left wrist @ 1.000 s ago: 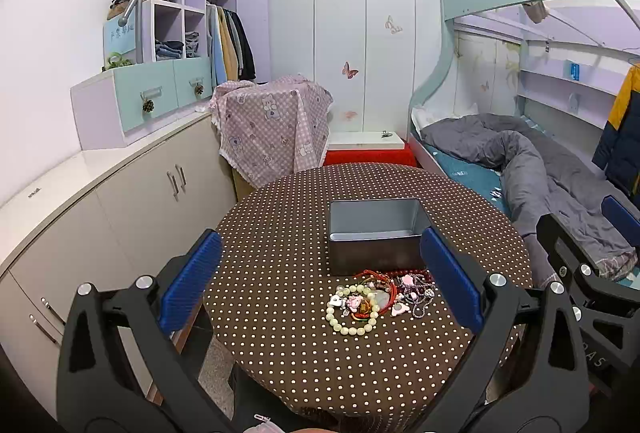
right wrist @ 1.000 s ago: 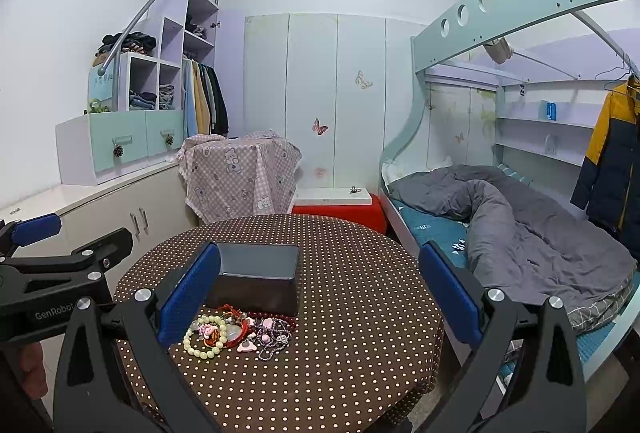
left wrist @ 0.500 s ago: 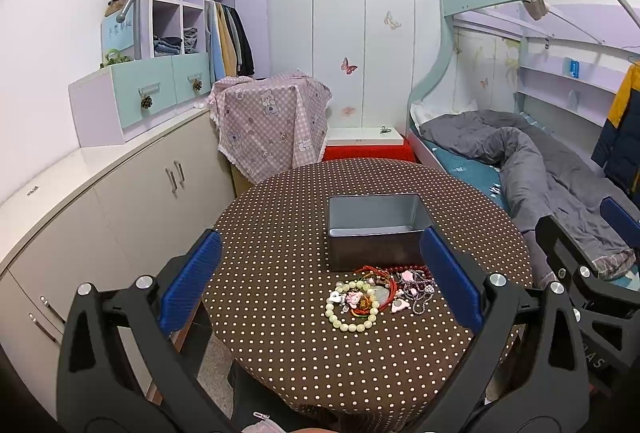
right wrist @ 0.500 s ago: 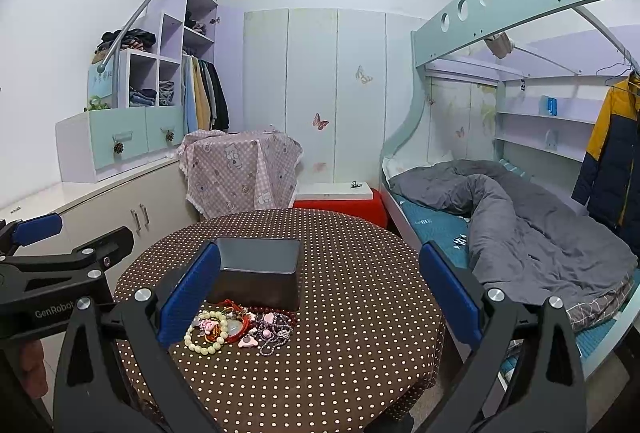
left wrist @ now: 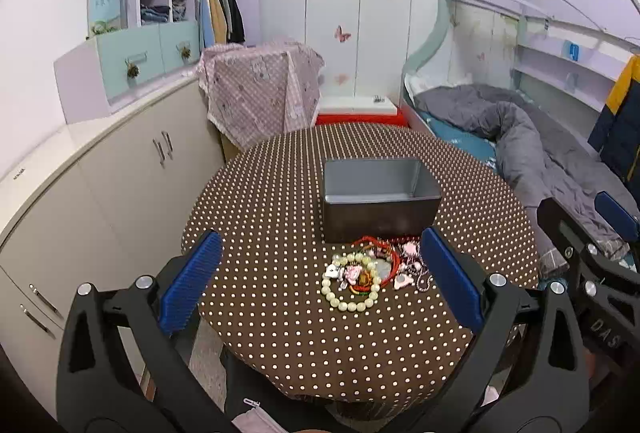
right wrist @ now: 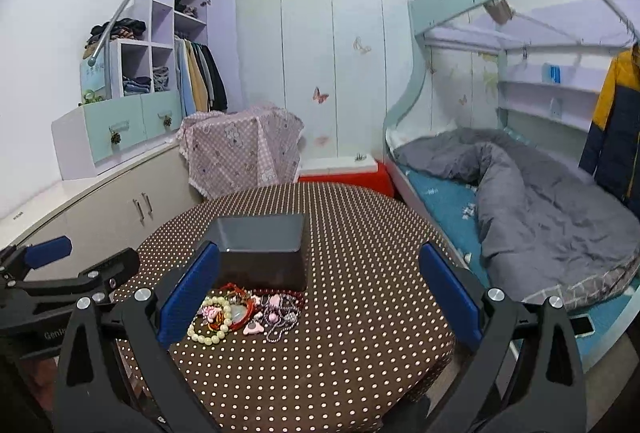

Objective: Organize jewelry
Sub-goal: 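Lower the left tool to the pale green bead bracelet and close on it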

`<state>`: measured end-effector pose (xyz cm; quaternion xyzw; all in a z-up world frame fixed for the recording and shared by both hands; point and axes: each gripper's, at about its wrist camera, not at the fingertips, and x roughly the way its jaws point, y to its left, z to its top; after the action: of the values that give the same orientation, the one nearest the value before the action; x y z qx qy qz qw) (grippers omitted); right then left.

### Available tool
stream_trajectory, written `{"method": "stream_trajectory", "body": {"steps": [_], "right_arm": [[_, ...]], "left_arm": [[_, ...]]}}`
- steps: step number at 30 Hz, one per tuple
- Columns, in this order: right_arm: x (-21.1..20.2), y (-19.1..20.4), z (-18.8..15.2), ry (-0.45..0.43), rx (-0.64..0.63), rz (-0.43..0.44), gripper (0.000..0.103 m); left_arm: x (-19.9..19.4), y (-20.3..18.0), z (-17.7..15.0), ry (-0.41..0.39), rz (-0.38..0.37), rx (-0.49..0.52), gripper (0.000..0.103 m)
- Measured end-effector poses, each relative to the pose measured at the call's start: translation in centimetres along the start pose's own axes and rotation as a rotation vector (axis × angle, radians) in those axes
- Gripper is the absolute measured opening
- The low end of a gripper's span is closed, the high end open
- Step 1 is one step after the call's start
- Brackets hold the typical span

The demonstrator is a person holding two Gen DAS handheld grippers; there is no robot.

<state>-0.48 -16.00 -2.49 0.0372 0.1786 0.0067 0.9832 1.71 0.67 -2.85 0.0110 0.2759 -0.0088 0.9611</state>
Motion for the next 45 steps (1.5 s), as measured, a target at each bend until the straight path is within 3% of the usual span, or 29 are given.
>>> {"method": "stream_trajectory", "body": {"steps": [22,32,38,41,45], "right_arm": [[10.3,-1.3,-3.8,0.362,0.048,-0.096,0.095],[12.7,-2.3,-4.7,0.433,0.074,-0.128,0.095],[13.1,-1.3,-4.5,0.437,0.058,-0.108,0.095],[13.4,-0.8,-4.6,0.447,0.045,-0.106,0.095],[13.3,-0.4,-4.3,0.437,0.048,-0.071,0.095]], "left_arm": [[9.9,2.2,-2.0,0.308,-0.021,-0.040,0.097],[12.9,2.7,-3.0,0.412,-0.040,-0.052,0.097],[14.2,2.7,-4.1,0.483,-0.028,-0.047,0.089],[14.2,2.2,-4.5,0.462,-0.002,-0.005,0.087],[13.8,1.6,-4.4,0.437,-0.037,0.037,0.065]]}}
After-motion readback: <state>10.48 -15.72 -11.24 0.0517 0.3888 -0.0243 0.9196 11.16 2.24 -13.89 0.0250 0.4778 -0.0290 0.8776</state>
